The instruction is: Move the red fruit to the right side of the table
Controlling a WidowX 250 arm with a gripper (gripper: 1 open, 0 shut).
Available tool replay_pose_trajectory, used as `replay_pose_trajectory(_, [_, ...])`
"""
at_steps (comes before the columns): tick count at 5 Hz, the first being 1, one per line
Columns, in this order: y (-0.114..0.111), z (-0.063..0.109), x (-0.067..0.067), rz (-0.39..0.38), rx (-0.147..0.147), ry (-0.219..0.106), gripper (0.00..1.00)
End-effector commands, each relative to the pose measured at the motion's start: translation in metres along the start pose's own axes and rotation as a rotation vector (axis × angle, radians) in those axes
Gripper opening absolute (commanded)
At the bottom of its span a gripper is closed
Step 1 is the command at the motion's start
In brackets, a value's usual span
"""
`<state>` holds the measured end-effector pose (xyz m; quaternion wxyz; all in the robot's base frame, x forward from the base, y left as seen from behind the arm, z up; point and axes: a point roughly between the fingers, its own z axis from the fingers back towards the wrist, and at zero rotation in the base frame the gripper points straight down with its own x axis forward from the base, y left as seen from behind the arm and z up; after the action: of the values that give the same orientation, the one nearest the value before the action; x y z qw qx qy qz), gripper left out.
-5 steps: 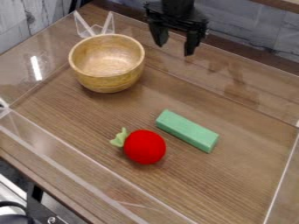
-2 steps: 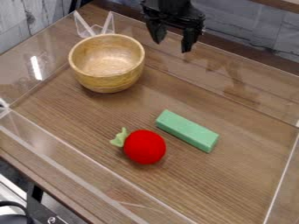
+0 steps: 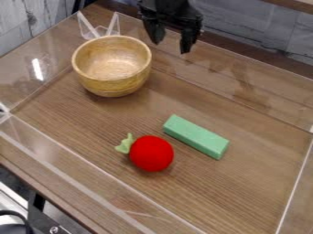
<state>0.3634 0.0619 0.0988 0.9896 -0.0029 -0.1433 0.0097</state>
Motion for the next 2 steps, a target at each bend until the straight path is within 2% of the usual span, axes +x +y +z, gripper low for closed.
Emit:
replay_pose_trajectory(1, [0.0021,0.0400,0.0180,-0.009,-0.001,-0.103,1.00])
replay_pose_trajectory(2, [-0.0077,0.0395,0.0158,-0.048,-0.025,-0.109,1.00])
